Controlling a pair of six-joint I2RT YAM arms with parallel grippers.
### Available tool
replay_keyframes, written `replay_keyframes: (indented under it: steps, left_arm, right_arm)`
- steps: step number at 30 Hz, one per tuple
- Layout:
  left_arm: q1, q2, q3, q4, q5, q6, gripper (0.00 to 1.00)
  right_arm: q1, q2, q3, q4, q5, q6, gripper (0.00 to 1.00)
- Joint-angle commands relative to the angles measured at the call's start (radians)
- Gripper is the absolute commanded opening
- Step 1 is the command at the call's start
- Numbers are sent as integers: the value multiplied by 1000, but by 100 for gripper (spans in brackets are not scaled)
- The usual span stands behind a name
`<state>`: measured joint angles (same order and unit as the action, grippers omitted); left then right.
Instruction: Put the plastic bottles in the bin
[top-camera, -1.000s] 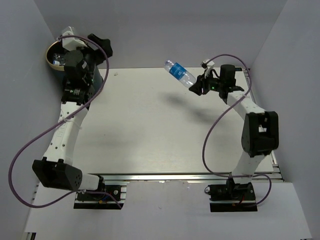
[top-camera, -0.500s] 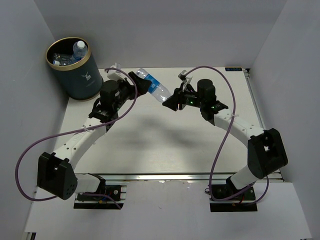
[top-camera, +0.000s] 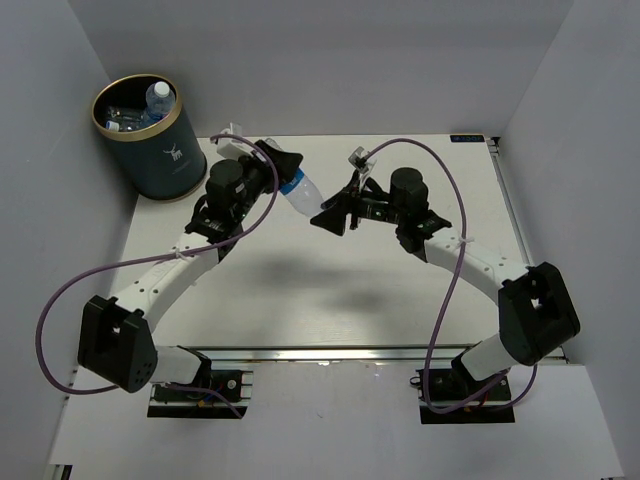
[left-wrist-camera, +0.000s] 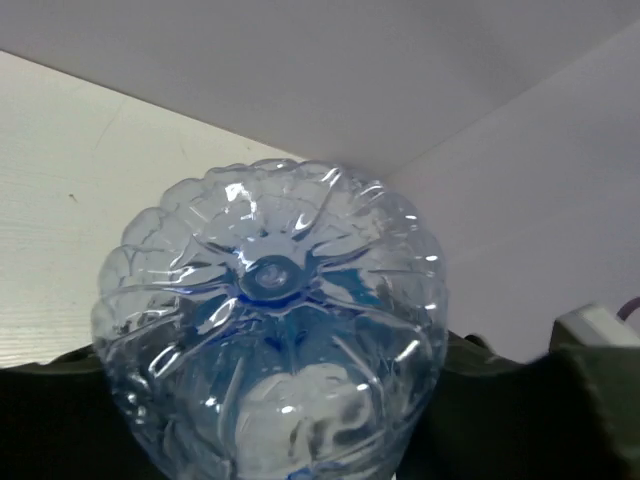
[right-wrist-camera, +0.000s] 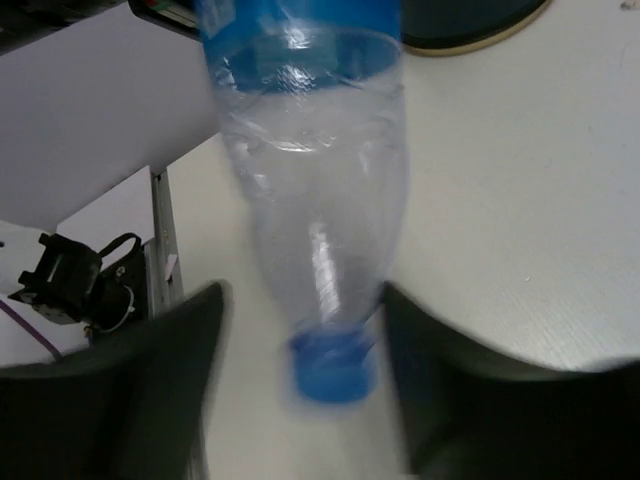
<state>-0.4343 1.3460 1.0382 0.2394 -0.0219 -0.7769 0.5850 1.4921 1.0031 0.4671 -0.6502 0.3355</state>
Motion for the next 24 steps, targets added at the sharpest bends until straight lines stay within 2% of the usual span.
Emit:
replay_keyframes:
  steps: [1,2,3,5,8,13,19,24]
  left_arm:
    - [-3,-13,74,-24,-123,69,58]
    - [-3,-16,94,-50,-177,88,49]
    - [-3,-16,115,-108,-299,129,38]
    - [6,-5,193,-159,-398,181,34]
    - [57,31,291,-209,-480,269,33]
    - [244,128,428,-226,-389,272,32]
    - [328,327,701,-276,-430,356,31]
    - [403,450,890,-327,-507,357,31]
  right_arm:
    - [7,-39,25,3,-30,-9,89]
    - [6,-41,28,-36,-17,-12,89]
    - [4,-49,28,-56,1,-15,89]
    - [3,-59,17,-91,55,-36,89]
    - [1,-85,-1,-157,116,-70,89]
    - [-16,-139,-17,-212,185,-102,89]
    - [-33,-207,-17,-262,302,-173,89]
    - [-45,-234,-12,-303,359,-214,89]
